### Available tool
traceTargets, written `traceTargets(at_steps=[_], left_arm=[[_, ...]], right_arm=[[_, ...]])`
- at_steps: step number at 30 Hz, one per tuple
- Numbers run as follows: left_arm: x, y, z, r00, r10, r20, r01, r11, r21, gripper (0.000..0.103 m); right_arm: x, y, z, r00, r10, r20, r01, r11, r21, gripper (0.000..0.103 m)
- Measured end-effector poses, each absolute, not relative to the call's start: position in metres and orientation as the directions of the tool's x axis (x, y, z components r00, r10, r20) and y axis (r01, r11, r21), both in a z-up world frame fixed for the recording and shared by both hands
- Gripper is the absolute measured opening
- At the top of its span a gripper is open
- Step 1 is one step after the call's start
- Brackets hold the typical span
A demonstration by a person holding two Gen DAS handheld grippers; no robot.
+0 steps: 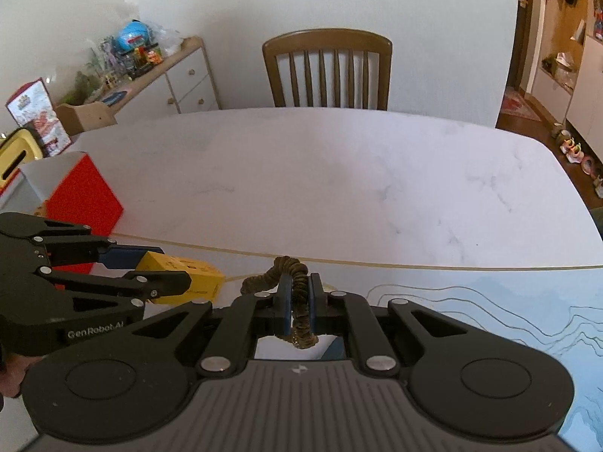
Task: Organize objects
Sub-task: 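Carry the yellow box and brown cord into the red box with both grippers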
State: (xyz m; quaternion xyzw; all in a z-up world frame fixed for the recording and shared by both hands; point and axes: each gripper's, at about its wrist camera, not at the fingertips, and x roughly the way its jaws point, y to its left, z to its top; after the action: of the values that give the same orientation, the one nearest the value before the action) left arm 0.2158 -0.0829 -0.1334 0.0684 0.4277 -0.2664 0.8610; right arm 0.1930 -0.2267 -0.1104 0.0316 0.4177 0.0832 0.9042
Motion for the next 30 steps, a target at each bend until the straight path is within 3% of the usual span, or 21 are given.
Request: traceTargets(at_steps=[30], left_arm=[[0.161, 0.071, -0.040, 0.631, -0.424, -0.650, 0.418, 0.891, -0.176, 0.028]], right_arm=[[0.126, -0.111, 0.001, 0.722, 0.289, -0.629, -0.274, 0.954, 0.124, 0.008]])
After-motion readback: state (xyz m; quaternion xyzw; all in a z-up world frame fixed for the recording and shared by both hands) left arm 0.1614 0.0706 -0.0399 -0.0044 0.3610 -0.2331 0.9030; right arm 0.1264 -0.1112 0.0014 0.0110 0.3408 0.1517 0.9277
